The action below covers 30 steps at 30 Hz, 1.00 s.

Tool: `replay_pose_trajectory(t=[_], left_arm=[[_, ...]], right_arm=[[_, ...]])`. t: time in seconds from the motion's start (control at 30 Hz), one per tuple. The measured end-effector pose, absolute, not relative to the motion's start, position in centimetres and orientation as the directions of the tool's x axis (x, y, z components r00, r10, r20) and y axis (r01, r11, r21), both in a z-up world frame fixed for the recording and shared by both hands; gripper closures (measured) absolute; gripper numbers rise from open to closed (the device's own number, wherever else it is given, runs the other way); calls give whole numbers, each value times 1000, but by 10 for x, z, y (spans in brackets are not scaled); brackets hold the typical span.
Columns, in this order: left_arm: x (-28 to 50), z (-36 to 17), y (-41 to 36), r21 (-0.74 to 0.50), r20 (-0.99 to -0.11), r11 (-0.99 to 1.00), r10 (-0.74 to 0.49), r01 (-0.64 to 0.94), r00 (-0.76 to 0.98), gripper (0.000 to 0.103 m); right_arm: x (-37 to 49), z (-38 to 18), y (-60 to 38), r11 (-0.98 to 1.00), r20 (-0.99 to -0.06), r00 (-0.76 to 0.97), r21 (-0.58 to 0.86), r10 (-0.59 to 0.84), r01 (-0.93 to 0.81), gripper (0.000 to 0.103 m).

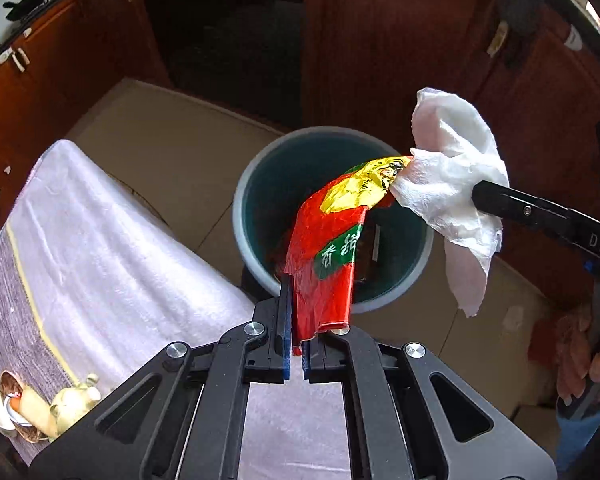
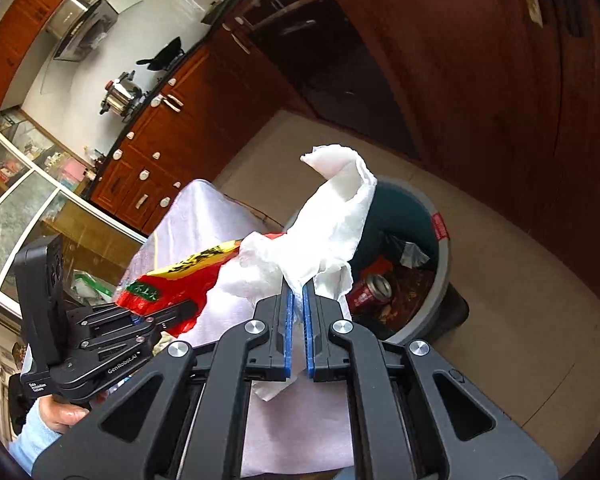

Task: Collect trash
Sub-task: 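Carry the bag and tissue over the teal bin with both tools, then open both tools to drop the bag and tissue into the bin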

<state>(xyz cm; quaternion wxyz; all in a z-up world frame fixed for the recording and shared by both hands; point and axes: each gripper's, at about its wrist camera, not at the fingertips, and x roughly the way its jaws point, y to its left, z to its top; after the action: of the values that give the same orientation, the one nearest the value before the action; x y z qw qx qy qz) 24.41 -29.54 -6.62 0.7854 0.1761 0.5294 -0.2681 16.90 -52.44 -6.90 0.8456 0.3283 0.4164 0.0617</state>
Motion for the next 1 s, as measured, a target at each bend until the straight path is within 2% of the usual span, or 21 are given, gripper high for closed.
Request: replay_pose_trajectory(t=[0.17, 0.2, 0.23, 0.3, 0.33, 0.67, 0.73, 0.77, 0.8, 0.83, 0.87, 1.0], left_arm=[[259, -94, -320, -23, -944, 790, -218, 612, 246, 97], [261, -99, -322, -38, -947, 789, -225, 613, 231, 93], [264, -104, -324, -49, -950, 789, -226, 613, 216, 88], [266, -110, -325, -35, -950, 791, -216, 610, 226, 56], [267, -110, -324, -18, -946, 792, -210, 610, 245, 52], [276, -108, -302, -51, -940, 821, -231, 569, 250, 38], [274, -104, -301, -62, -939, 825, -240, 561, 248, 34], [271, -103, -308, -65, -938, 826, -242, 559, 248, 31], [269, -102, -305, -69, -938, 827, -245, 558, 247, 29], [267, -101, -304, -71, -937, 827, -248, 558, 248, 27], [265, -99, -302, -74, -936, 828, -250, 556, 249, 24], [258, -94, -292, -94, -928, 834, -272, 544, 256, 11]], right_arm=[[178, -90, -534, 770, -694, 610, 605, 382, 204, 98], [180, -95, -534, 772, -703, 598, 600, 386, 208, 98], [183, -99, -533, 774, -711, 586, 597, 389, 211, 98], [187, -106, -530, 773, -720, 569, 597, 397, 216, 98], [188, -109, -529, 771, -722, 563, 598, 401, 218, 98], [210, -118, -521, 776, -733, 540, 594, 413, 213, 98], [213, -118, -518, 777, -734, 538, 593, 414, 211, 95], [215, -119, -517, 774, -736, 531, 596, 420, 214, 88], [215, -120, -517, 765, -733, 528, 606, 429, 220, 50], [211, -120, -517, 761, -733, 534, 607, 423, 231, 29], [209, -118, -516, 760, -729, 550, 604, 408, 238, 14], [208, -116, -512, 765, -744, 532, 593, 404, 250, 14]])
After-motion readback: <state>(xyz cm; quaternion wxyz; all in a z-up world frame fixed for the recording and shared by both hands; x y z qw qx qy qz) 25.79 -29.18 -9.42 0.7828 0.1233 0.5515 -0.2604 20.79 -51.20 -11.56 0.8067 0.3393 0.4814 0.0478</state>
